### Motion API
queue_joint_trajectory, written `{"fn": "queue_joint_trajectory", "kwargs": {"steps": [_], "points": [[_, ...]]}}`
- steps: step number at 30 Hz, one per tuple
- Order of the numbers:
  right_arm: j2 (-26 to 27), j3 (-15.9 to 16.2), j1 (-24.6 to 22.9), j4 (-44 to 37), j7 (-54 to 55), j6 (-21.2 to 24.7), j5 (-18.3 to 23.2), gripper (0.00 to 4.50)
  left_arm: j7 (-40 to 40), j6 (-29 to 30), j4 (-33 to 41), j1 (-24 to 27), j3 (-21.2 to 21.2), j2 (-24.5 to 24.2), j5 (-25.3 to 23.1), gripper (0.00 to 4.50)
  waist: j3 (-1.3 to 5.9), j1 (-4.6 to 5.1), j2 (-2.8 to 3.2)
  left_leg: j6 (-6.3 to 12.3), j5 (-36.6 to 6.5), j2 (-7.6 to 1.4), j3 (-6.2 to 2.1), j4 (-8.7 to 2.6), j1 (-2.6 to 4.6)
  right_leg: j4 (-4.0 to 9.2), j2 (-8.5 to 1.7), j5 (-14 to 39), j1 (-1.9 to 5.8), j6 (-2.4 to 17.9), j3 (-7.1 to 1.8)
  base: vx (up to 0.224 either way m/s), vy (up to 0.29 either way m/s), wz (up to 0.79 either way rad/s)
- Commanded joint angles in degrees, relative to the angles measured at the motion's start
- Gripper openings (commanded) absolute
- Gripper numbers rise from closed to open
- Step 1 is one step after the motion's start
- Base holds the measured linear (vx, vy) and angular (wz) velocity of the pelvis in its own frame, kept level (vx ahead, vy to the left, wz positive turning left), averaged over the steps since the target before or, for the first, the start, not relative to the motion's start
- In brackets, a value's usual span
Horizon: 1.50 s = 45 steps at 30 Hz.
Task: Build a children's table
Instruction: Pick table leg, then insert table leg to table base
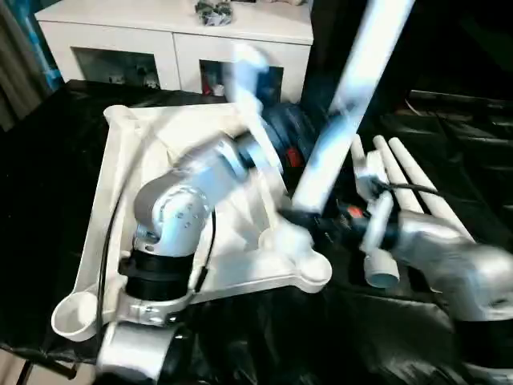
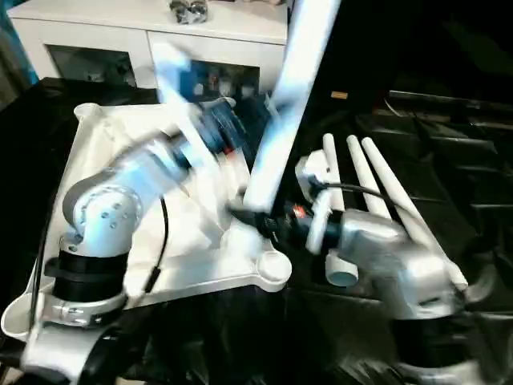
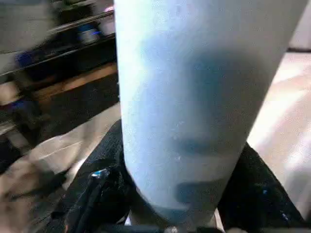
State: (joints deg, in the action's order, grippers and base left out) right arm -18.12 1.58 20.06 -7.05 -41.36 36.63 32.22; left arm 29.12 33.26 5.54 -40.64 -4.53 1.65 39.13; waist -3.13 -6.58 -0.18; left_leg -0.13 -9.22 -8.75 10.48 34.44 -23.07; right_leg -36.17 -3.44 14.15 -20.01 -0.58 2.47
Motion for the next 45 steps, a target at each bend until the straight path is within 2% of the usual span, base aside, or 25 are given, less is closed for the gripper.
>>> {"fn": "queue_joint_trajectory", "kwargs": {"steps": [1, 3, 4, 5, 6, 7, 8, 9, 10, 12, 13, 14, 15, 16, 18, 20, 23, 25, 29, 30, 32, 34, 39, 40, 45], "points": [[1.54, -2.45, -0.44, 1.64, 5.11, -4.79, -2.96, 1.89, -1.74, -1.15, 2.08, 1.23, -0.53, -0.55, -1.54, 2.72, 3.66, -0.15, -0.4, -1.91, -9.9, -4.91, -2.21, -4.28, 1.94, 4.11, -5.95, 0.35, 1.25, 13.37, -2.62, 0.0, 0.0, 0.0], [2.42, -2.0, -1.27, 3.36, 8.59, -8.22, -6.4, 1.89, -1.19, -2.16, 4.67, 3.62, 0.44, -3.17, -4.14, 2.72, 3.62, -0.23, -1.23, -1.68, -9.14, -4.89, -2.09, -4.39, 1.94, 4.18, -5.81, 0.42, 1.27, 12.41, -2.54, 0.0, 0.0, 0.0], [2.88, -2.06, -1.72, 3.68, 9.22, -8.61, -6.69, 1.89, 0.26, -2.5, 5.84, 5.12, 2.19, -5.71, -6.3, 2.72, 3.64, -0.37, -1.06, -1.61, -8.68, -4.9, -2.15, -4.36, 1.85, 4.03, -5.98, 0.45, 1.25, 12.2, -2.55, 0.0, 0.0, 0.0], [3.35, -2.36, -2.25, 3.7, 10.07, -8.21, -6.61, 1.89, 2.67, -2.57, 7.16, 7.07, 4.76, -9.07, -8.63, 2.72, 3.66, -0.49, -0.75, -1.17, -8.26, -4.9, -2.27, -4.53, 1.89, 4.04, -5.84, 1.16, 1.09, 10.72, -2.6, 0.0, 0.0, 0.0], [3.8, -2.68, -2.59, 3.77, 10.56, -8.08, -6.51, 1.89, 4.26, -2.81, 7.8, 8.32, 6.52, -11.1, -10.14, 2.72, 3.49, -0.21, -0.56, -1.43, -8.74, -4.73, -2.08, -4.64, 2.01, 4.13, -5.34, 1.8, 0.8, 9.88, -2.6, 0.0, 0.0, 0.0], [4.0, -2.53, -3.42, 3.13, 10.91, -6.98, -6.31, 1.89, 8.1, -3.1, 8.54, 11.59, 10.35, -15.94, -12.79, 2.72, 3.66, -0.15, -0.45, -1.84, -8.88, -4.79, -2.11, -4.6, 2.17, 4.08, -5.45, 1.51, 0.82, 9.94, -2.58, 0.0, 0.0, 0.0], [4.0, -2.53, -3.42, 3.13, 10.91, -6.98, -6.31, 1.89, 8.1, -3.1, 8.54, 11.59, 10.35, -15.94, -12.79, 2.72, 3.67, -0.42, -0.36, -1.78, -8.87, -4.85, -2.31, -4.7, 2.18, 4.16, -5.51, 1.76, 0.76, 9.37, -2.57, 0.0, 0.0, 0.0], [4.05, -2.15, -4.25, 2.54, 10.97, -6.47, -6.39, 1.89, 11.14, -3.38, 8.88, 14.44, 13.63, -20.06, -14.96, 2.72, 3.55, -0.07, -0.44, -1.83, -8.96, -4.85, -2.14, -4.84, 1.97, 4.01, -5.31, 1.64, 0.74, 9.18, -2.67, 0.0, 0.0, 0.0], [3.57, -1.5, -5.52, 1.26, 10.46, -5.91, -6.58, 1.89, 14.86, -3.85, 9.23, 18.11, 17.98, -25.26, -17.7, 2.72, 3.55, -0.04, -0.12, -2.39, -9.86, -4.84, -2.12, -4.97, 2.32, 3.96, -5.03, 2.42, 0.37, 8.4, -2.65, 0.0, 0.0, 0.0], [3.02, -1.51, -6.49, -0.12, 10.1, -5.33, -6.34, 1.89, 16.34, -3.26, 9.41, 20.39, 20.85, -28.39, -19.11, 2.72, 3.43, 0.17, 0.19, -3.97, -12.12, -4.79, -2.09, -5.32, 2.4, 4.01, -4.95, 3.85, 0.13, 7.28, -2.75, 0.0, 0.0, 0.0], [2.98, -1.52, -6.54, -0.2, 10.07, -5.32, -6.33, 1.89, 16.38, -3.17, 9.4, 20.47, 20.97, -28.51, -19.12, 2.72, 3.53, 0.11, 0.29, -4.51, -12.54, -4.77, -2.12, -5.29, 2.53, 3.98, -4.97, 3.84, 0.09, 7.41, -2.69, 0.0, 0.0, 0.0], [2.49, -1.64, -7.03, -1.03, 9.69, -5.3, -6.16, 1.89, 16.81, -2.3, 9.33, 21.38, 22.31, -29.8, -19.45, 2.72, 3.57, 0.05, 0.51, -5.37, -13.69, -4.81, -2.05, -5.34, 2.78, 4.03, -4.97, 3.91, -0.16, 7.93, -2.71, 0.0, 0.0, 0.0], [1.51, -1.75, -7.72, -1.92, 9.0, -5.69, -5.95, 1.89, 17.0, -1.96, 8.96, 22.33, 24.8, -31.63, -21.36, 2.72, 3.35, -0.04, 0.73, -6.06, -15.83, -4.78, -2.13, -5.53, 2.73, 4.21, -5.05, 5.31, -0.29, 8.3, -2.77, 0.0, 0.0, 0.0], [1.21, -1.9, -7.89, -2.0, 8.75, -5.86, -5.9, 1.89, 17.03, -2.18, 8.63, 22.44, 25.65, -31.97, -22.14, 2.72, 3.23, -0.02, 0.54, -6.26, -16.97, -4.79, -2.14, -5.64, 2.64, 4.29, -5.08, 6.39, -0.21, 8.21, -2.82, 0.0, 0.0, 0.0], [0.87, -2.12, -8.23, -2.11, 8.65, -6.11, -5.82, 1.89, 16.66, -1.43, 8.15, 22.74, 26.93, -32.56, -23.47, 2.72, 2.98, 0.07, 0.68, -6.83, -19.58, -4.73, -2.26, -5.78, 2.61, 4.6, -5.41, 10.44, -0.21, 7.92, -2.99, 0.0, 0.0, 0.0], [0.55, -1.69, -8.82, -3.03, 9.03, -5.29, -6.0, 1.89, 14.7, 0.08, 7.2, 23.4, 27.9, -32.64, -25.35, 2.36, 2.99, 0.32, 0.84, -7.13, -20.47, -4.76, -2.35, -5.74, 2.59, 4.84, -5.53, 12.81, -0.36, 7.81, -3.13, 0.0, 0.0, 0.0], [0.14, -1.21, -9.63, -4.71, 8.86, -4.58, -6.04, 1.89, 13.35, 1.32, 6.65, 23.9, 28.57, -31.83, -26.29, 2.33, 3.22, 0.48, 0.72, -6.5, -18.97, -4.68, -2.41, -5.59, 2.3, 4.76, -5.54, 11.39, -0.12, 8.51, -3.06, 0.0, 0.0, 0.0], [0.08, -0.94, -9.76, -5.09, 9.19, -4.5, -6.53, 1.89, 13.15, 1.36, 6.08, 24.0, 29.19, -31.64, -27.19, 2.01, 3.26, 0.56, 0.95, -5.99, -17.61, -4.64, -2.4, -5.57, 2.08, 4.7, -5.33, 9.59, -0.02, 8.62, -2.97, 0.0, 0.0, 0.0], [-0.08, -0.92, -9.96, -5.83, 9.64, -3.79, -6.5, 1.89, 13.67, 4.54, 7.09, 24.62, 30.22, -32.13, -26.41, 1.88, 3.34, 0.76, 0.85, -5.16, -16.56, -4.54, -2.14, -5.31, 2.26, 4.59, -5.17, 7.97, -0.25, 9.44, -2.98, 0.0, 0.0, 0.0], [-0.28, -0.95, -10.14, -6.16, 9.53, -3.62, -6.28, 1.89, 13.77, 5.13, 7.57, 24.85, 30.48, -32.23, -26.45, 1.59, 3.32, 0.92, 0.65, -4.91, -16.31, -4.52, -2.08, -5.27, 2.25, 4.62, -5.12, 7.82, -0.22, 9.66, -2.97, 0.0, 0.0, 0.0], [-0.63, -0.87, -10.34, -6.58, 9.57, -3.49, -6.39, 1.89, 13.59, 6.6, 8.79, 25.5, 30.63, -32.27, -26.27, 1.54, 3.33, 0.96, 0.71, -4.6, -15.81, -4.59, -2.09, -5.25, 2.25, 4.56, -5.12, 7.56, -0.21, 9.89, -2.95, 0.0, 0.0, 0.0], [-1.1, -0.6, -10.29, -6.48, 9.42, -3.56, -6.91, 1.89, 13.57, 7.17, 9.61, 26.09, 31.31, -32.96, -26.96, 1.5, 3.27, 1.02, 0.62, -4.45, -15.8, -4.59, -1.97, -5.21, 2.31, 4.65, -5.08, 7.53, -0.24, 9.97, -3.01, 0.0, 0.0, 0.0], [-1.59, -0.2, -10.17, -6.3, 8.93, -3.47, -7.5, 1.89, 13.16, 7.7, 9.74, 26.49, 31.99, -33.29, -28.52, 1.11, 3.1, 1.21, 0.51, -4.13, -16.68, -4.58, -1.99, -5.22, 2.34, 4.96, -5.18, 11.03, -0.36, 9.4, -3.09, 0.0, 0.0, 0.0], [-1.57, -0.22, -10.17, -6.31, 8.95, -3.43, -7.5, 1.89, 13.09, 7.71, 9.74, 26.47, 32.0, -33.27, -28.64, 0.91, 3.08, 1.23, 0.53, -4.2, -16.95, -4.55, -2.0, -5.22, 2.32, 5.03, -5.22, 11.59, -0.38, 9.33, -3.09, 0.0, 0.0, 0.0], [-1.65, 0.07, -9.92, -6.2, 8.8, -3.57, -7.77, 1.89, 13.31, 6.96, 8.93, 25.49, 32.38, -33.76, -29.69, 0.62, 3.18, 1.27, 0.47, -4.09, -16.11, -4.57, -2.01, -5.17, 2.3, 4.92, -5.16, 10.48, -0.36, 9.3, -3.07, 0.0, 0.0, 0.0]]}}
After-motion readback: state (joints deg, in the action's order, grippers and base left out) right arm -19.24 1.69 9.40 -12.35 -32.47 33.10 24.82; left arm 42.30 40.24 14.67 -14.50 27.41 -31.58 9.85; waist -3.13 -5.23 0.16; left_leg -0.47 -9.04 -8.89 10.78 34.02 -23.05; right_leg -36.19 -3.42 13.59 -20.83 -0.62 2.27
